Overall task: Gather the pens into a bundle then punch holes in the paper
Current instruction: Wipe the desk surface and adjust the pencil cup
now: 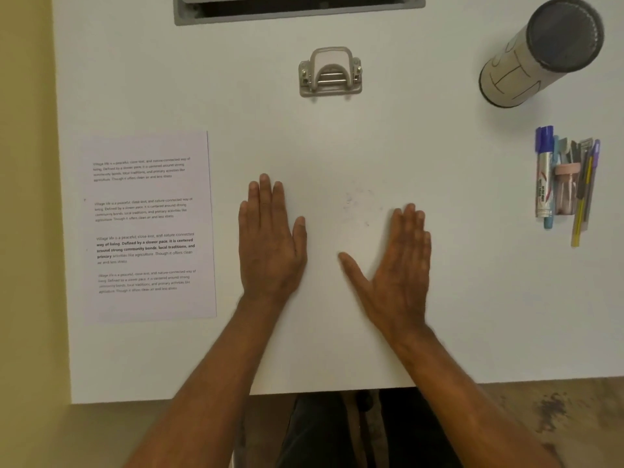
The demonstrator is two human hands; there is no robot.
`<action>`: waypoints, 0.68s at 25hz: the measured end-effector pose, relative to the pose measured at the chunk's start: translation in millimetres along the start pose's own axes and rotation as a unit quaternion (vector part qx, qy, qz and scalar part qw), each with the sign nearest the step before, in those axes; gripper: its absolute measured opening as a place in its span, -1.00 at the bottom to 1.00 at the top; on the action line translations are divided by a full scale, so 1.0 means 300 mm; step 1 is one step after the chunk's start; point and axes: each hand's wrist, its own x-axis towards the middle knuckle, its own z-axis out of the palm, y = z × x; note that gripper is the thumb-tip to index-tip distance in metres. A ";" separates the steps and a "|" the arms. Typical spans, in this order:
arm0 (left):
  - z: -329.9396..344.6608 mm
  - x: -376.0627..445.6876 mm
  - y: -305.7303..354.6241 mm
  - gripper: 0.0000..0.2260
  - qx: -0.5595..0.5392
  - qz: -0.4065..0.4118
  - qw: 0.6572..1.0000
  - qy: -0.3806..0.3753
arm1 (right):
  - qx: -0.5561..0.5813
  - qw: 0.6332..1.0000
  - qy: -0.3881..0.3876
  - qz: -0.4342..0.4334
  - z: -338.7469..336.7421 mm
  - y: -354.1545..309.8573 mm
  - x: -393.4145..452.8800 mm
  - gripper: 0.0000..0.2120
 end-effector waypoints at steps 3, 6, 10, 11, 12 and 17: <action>0.009 0.008 -0.003 -0.43 0.009 -0.002 1.000 0.013 | -0.003 0.999 0.005 -0.042 0.025 -0.063 0.130 0.03; 0.013 0.005 -0.007 -0.44 0.011 -0.002 1.000 0.017 | 0.014 0.999 0.015 -0.049 0.029 -0.116 0.294 -0.07; 0.008 0.005 0.001 -0.45 0.016 0.000 1.000 0.021 | 0.074 0.995 0.030 -0.057 0.000 -0.147 0.420 -0.31; 0.007 0.006 0.003 -0.45 0.019 -0.003 1.000 0.023 | 0.120 0.990 0.042 -0.058 -0.010 -0.142 0.416 -0.37; 0.008 0.001 0.005 -0.45 0.020 -0.008 0.999 0.025 | 0.163 0.984 0.054 -0.055 -0.019 -0.130 0.391 -0.41; 0.047 -0.114 0.110 -0.41 0.009 -0.050 0.999 0.016 | 0.169 0.982 0.085 0.002 -0.053 0.055 0.124 -0.48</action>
